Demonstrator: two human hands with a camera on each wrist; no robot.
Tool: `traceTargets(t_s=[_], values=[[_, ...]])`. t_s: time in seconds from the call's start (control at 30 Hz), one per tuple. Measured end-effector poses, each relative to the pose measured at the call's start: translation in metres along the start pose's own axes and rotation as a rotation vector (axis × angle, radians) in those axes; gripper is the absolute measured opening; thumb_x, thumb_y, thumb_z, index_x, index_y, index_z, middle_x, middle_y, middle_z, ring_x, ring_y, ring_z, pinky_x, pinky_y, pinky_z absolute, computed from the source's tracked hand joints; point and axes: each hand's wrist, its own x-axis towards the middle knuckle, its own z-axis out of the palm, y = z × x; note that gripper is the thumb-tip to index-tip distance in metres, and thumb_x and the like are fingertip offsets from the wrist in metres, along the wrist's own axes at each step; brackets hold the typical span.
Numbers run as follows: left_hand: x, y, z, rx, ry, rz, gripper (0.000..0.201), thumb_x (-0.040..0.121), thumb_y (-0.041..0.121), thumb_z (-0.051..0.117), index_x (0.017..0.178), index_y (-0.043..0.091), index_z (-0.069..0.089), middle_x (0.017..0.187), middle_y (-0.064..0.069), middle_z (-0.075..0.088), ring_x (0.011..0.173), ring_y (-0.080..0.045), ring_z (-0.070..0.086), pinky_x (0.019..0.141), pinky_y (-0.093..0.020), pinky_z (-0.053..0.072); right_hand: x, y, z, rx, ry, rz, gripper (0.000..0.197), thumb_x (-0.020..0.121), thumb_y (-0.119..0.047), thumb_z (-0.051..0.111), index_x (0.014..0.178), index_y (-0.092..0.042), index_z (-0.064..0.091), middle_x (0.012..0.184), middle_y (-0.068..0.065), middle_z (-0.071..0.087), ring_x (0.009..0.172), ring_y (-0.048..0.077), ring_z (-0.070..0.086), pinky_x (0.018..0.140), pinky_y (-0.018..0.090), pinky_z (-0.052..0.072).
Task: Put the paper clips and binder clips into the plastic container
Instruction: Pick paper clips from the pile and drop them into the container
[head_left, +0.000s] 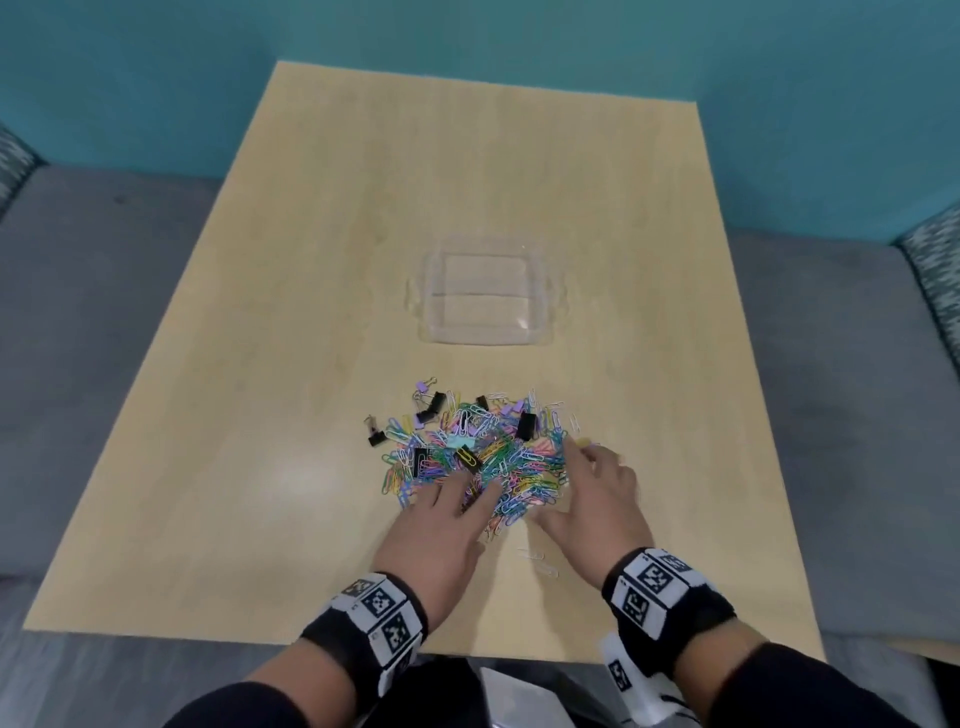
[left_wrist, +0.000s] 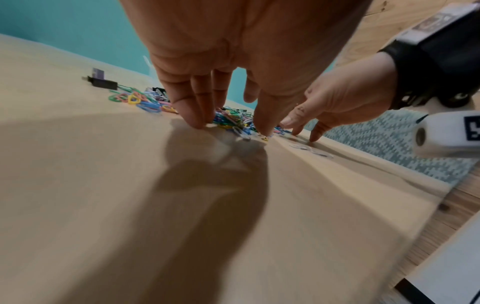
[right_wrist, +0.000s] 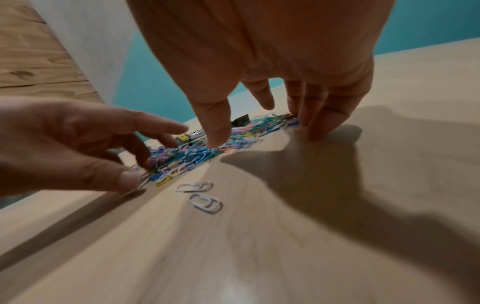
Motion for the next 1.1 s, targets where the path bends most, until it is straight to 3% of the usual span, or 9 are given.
traceTargets(t_s=[0.17,0.3,0.47,0.57,0.73,0.8,0.93,1.0,1.1], values=[[0.021,0.004,0.001,0.052,0.022,-0.044,0.062,0.084,0.029,0.058,0.139,0.024,0.028,0.135,-0.012,0.042,0.109,-0.034,0.041,0.084,-0.048,0.048,0.014,-0.021,0.013,-0.222,-0.053,-0.201,0.083,0.081,-0.051,0.063,0.147,-0.024,0.02,0.145,0.006,0.029,0.122,0.03,0.03,0.095,0.042,0.042],[0.024,-0.001,0.001,0.057,0.044,-0.032,0.06,0.078,0.02,0.065,0.132,0.019,0.039,0.124,-0.011,0.047,0.099,-0.031,0.042,0.074,-0.045,0.051,0.017,-0.021,0.017,-0.262,-0.069,-0.325,0.064,0.085,-0.023,0.063,0.141,-0.019,0.032,0.133,0.009,0.042,0.109,0.032,0.039,0.088,0.044,0.045],[0.024,-0.003,-0.003,0.025,0.104,-0.012,0.047,0.064,0.002,0.069,0.106,0.019,0.054,0.099,-0.003,0.048,0.081,-0.024,0.046,0.058,-0.034,0.048,0.022,-0.009,0.01,-0.296,-0.106,-0.454,0.055,0.067,0.008,0.059,0.116,-0.013,0.047,0.108,0.009,0.046,0.089,0.03,0.044,0.066,0.04,0.045],[0.025,-0.005,-0.004,-0.015,0.104,-0.017,0.038,0.063,-0.003,0.065,0.096,0.016,0.06,0.091,-0.002,0.049,0.074,-0.023,0.049,0.057,-0.031,0.046,0.026,-0.007,0.003,-0.287,-0.113,-0.483,0.035,0.073,0.006,0.058,0.099,-0.014,0.046,0.1,0.007,0.043,0.081,0.027,0.044,0.058,0.039,0.041],[0.029,-0.006,-0.01,-0.081,0.087,-0.076,0.03,0.062,-0.002,0.075,0.074,0.019,0.056,0.079,0.003,0.047,0.063,-0.016,0.048,0.052,-0.026,0.042,0.036,-0.001,-0.002,-0.251,-0.129,-0.493,0.033,0.075,0.002,0.059,0.094,-0.018,0.043,0.094,0.004,0.043,0.067,0.021,0.031,0.052,0.038,0.039],[0.03,-0.004,-0.019,-0.154,0.101,-0.085,0.026,0.063,0.0,0.077,0.069,0.017,0.06,0.073,0.004,0.049,0.061,-0.013,0.049,0.051,-0.022,0.038,0.037,-0.002,-0.008,-0.212,-0.143,-0.474,0.019,0.086,-0.006,0.057,0.094,-0.018,0.044,0.093,0.003,0.043,0.064,0.021,0.033,0.053,0.038,0.04],[0.035,-0.009,-0.036,-0.395,0.074,-0.175,0.008,0.087,0.018,0.058,0.082,0.02,0.065,0.083,0.01,0.049,0.075,-0.01,0.052,0.068,-0.027,0.041,0.04,-0.009,-0.022,-0.086,-0.218,-0.384,0.01,0.096,-0.026,0.051,0.097,-0.017,0.05,0.089,-0.004,0.041,0.071,0.021,0.043,0.062,0.034,0.036],[0.038,-0.017,-0.047,-0.477,0.009,-0.165,0.008,0.087,0.023,0.058,0.083,0.025,0.065,0.086,0.013,0.052,0.079,-0.007,0.053,0.076,-0.029,0.044,0.044,-0.01,-0.028,0.0,-0.288,-0.322,0.01,0.092,-0.03,0.055,0.092,-0.02,0.052,0.087,-0.001,0.051,0.076,0.021,0.05,0.064,0.034,0.039],[0.045,-0.029,-0.068,-0.623,-0.065,-0.167,0.007,0.083,0.024,0.062,0.078,0.026,0.066,0.082,0.012,0.059,0.074,-0.005,0.056,0.072,-0.028,0.048,0.051,-0.014,-0.039,0.179,-0.397,-0.174,0.012,0.083,-0.029,0.061,0.081,-0.021,0.052,0.076,0.003,0.06,0.061,0.014,0.05,0.054,0.029,0.038]])
